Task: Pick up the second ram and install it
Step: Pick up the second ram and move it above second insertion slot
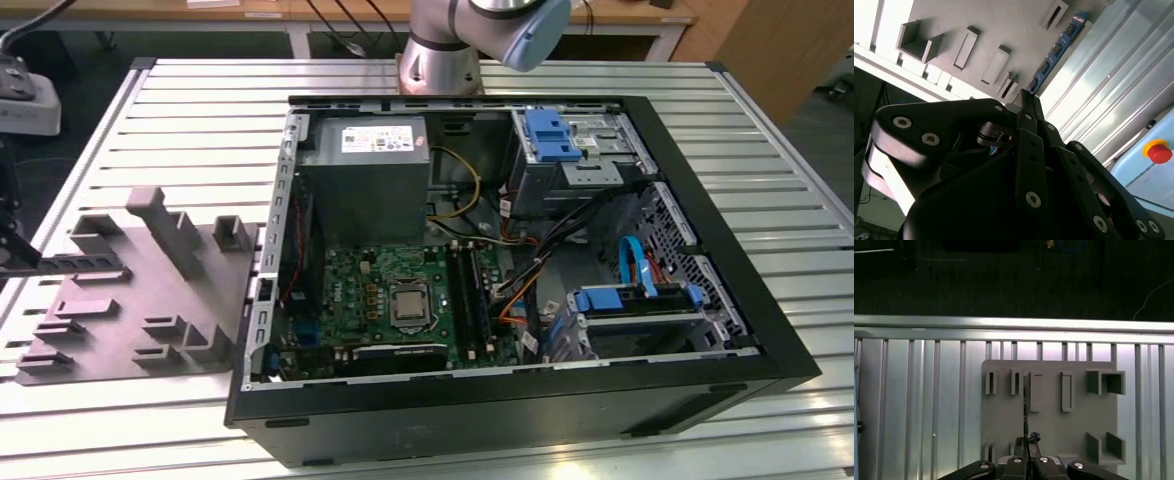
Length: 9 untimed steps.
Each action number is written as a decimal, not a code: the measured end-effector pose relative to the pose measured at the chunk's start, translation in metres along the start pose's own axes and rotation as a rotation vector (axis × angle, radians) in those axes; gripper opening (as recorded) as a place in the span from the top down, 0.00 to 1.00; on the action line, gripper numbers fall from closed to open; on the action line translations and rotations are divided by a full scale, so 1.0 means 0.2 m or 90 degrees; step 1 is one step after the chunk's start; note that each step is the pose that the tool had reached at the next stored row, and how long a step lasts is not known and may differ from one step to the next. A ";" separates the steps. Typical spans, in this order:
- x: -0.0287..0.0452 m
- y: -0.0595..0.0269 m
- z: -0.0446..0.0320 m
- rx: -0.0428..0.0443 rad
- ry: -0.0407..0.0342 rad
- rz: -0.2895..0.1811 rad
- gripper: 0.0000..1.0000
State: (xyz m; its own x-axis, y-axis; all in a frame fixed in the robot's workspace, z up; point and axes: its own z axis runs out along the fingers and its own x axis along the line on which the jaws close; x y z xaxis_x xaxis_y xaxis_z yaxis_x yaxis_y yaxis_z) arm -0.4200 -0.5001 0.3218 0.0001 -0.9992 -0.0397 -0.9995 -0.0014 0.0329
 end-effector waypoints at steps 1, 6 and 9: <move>-0.001 0.001 -0.021 0.0001 0.0000 0.000 0.88; -0.008 0.004 -0.121 0.0000 0.0000 0.000 0.88; -0.011 0.006 -0.179 0.0000 0.0000 0.000 0.88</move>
State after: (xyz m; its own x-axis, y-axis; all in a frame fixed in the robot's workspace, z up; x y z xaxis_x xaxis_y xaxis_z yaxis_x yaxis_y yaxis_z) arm -0.4200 -0.4993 0.3578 0.0001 -0.9992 -0.0397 -0.9995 -0.0014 0.0329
